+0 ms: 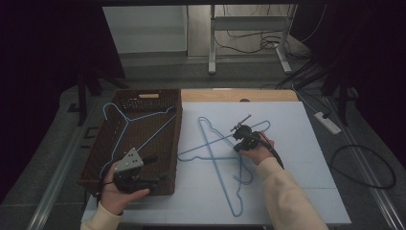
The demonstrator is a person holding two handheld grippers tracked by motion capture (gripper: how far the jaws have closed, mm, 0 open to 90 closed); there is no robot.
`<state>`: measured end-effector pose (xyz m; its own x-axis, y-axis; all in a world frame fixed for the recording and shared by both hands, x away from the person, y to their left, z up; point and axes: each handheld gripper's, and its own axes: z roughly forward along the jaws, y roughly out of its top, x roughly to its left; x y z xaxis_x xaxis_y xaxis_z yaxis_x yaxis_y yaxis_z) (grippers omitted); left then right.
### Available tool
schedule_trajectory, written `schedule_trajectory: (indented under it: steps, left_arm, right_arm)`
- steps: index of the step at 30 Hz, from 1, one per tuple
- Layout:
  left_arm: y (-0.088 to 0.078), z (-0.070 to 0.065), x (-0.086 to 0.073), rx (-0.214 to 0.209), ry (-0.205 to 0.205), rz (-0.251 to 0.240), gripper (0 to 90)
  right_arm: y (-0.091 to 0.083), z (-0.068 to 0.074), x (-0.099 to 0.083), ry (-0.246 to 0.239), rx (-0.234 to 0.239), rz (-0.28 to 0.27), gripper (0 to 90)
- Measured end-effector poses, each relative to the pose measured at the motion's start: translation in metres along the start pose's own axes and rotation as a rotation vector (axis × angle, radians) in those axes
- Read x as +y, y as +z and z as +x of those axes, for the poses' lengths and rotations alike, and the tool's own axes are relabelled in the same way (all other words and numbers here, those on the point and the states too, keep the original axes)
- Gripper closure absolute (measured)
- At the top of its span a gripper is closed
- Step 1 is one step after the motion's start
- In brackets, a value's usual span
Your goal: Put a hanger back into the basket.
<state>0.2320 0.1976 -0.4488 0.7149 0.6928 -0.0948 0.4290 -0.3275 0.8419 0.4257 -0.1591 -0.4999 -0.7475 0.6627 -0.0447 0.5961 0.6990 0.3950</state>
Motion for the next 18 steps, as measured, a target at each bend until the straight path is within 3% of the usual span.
schedule_trajectory:
  steps: [18]
  left_arm:
    - [0.002, 0.0, -0.001, -0.004, 0.0, 0.005, 28.5]
  right_arm:
    - [-0.014, 0.022, 0.007, 0.104, 0.043, -0.026, 87.8]
